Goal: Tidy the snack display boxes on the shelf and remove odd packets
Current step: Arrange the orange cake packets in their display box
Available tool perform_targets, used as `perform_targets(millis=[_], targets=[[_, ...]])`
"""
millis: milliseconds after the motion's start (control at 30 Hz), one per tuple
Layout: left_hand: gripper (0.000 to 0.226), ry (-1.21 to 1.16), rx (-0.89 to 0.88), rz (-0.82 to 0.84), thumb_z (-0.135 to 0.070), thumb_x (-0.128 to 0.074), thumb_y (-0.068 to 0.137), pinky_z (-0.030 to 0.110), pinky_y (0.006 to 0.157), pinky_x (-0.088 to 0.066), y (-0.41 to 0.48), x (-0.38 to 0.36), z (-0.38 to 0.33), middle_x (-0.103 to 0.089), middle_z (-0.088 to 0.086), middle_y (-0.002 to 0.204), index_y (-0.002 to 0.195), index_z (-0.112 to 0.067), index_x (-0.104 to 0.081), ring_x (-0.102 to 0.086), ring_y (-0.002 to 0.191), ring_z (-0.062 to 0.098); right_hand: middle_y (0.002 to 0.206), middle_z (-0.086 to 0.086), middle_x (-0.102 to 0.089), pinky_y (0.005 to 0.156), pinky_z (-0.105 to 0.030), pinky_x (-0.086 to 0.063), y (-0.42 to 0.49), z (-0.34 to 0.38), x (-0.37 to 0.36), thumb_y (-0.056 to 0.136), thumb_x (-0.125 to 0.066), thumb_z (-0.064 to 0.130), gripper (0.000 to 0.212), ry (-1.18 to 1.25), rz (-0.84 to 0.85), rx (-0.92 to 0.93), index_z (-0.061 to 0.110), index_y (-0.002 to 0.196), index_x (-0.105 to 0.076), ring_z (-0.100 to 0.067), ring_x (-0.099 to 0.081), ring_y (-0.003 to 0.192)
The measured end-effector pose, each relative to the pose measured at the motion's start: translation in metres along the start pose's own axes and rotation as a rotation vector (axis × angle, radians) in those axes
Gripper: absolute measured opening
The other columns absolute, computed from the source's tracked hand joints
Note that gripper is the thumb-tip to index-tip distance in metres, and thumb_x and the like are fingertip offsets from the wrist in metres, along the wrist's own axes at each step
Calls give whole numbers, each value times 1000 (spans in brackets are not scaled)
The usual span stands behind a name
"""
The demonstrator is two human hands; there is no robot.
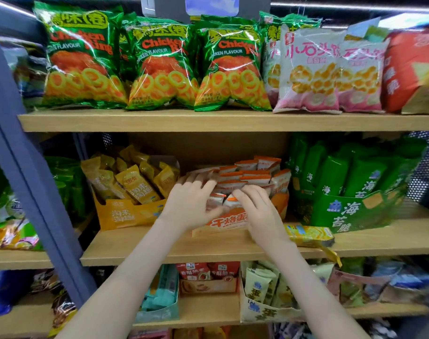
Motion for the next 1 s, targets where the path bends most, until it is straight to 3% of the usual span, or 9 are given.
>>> perform_targets(millis=[200,333,400,500,700,767,833,933,1000], targets=[[78,-68,-7,-74,-71,-29,87,42,75,-55,-5,-2,-5,-70,17,107,112,-8,-68,-68,91,35,110,-15,-60,95,-40,-50,-11,1,15,103,-28,5,26,-61,-129,61,9,116,-50,-29,-51,114],[78,-178,-64,-151,-69,-28,94,50,103,-40,-21,2,-10,-61,14,127,132,-8,-57,-57,117,32,117,-9,-50,102,-35,-44,-17,11,32,104,-38,8,18,-49,-175,113,8,116,-51,-28,-50,116],[70,-255,-115,-274,-61,-38,96,48,113,-32,-35,8,-18,-55,13,138,137,-6,-53,-48,131,28,116,-9,-50,105,-31,-40,-18,19,44,103,-39,6,18,-23,-193,114,7,116,-52,-27,-50,113],[59,-395,-147,-421,-48,-50,97,42,115,-31,-59,12,-34,-54,13,138,135,-3,-51,-45,133,24,112,-9,-53,102,-30,-42,-25,36,53,101,-39,1,20,31,-186,87,7,115,-53,-27,-52,106],[54,-675,-159,-472,-18,-57,93,42,117,-29,-99,13,-63,-43,14,145,141,-7,-35,-38,137,27,116,-9,-53,104,-30,-42,-54,80,71,102,-43,2,19,101,-228,25,6,117,-53,-27,-55,107],[47,-771,-150,-433,-15,-53,92,41,114,-32,-109,13,-70,-47,14,140,137,-10,-39,-42,133,26,117,-8,-51,104,-28,-41,-64,94,76,104,-39,6,19,164,-187,-22,7,117,-53,-25,-54,108],[37,-898,-80,-300,-21,-50,93,37,100,-43,-123,6,-77,-60,13,126,129,-14,-46,-50,119,22,120,-7,-51,104,-27,-38,-76,99,76,99,-46,7,21,255,-75,-138,9,119,-54,-23,-52,112],[32,-1037,72,96,-27,-56,95,26,83,-43,-153,-19,-89,-63,7,116,125,-13,-55,-53,110,20,118,-7,-55,106,-17,-26,-104,102,71,92,-56,20,25,245,50,-380,11,114,-65,-23,-47,113],[31,-1069,104,295,-28,-58,96,25,78,-42,-177,-32,-97,-62,3,114,125,-17,-54,-56,107,20,109,-5,-57,99,-11,-26,-126,107,66,90,-55,29,26,305,129,-539,15,105,-71,-22,-47,107]])
Point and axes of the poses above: each hand's wrist, its own y-axis towards the middle knuckle, its own x-axis out of the back of the hand, z = x × y, the point moved 4 cm from there along y, towards the middle knuckle
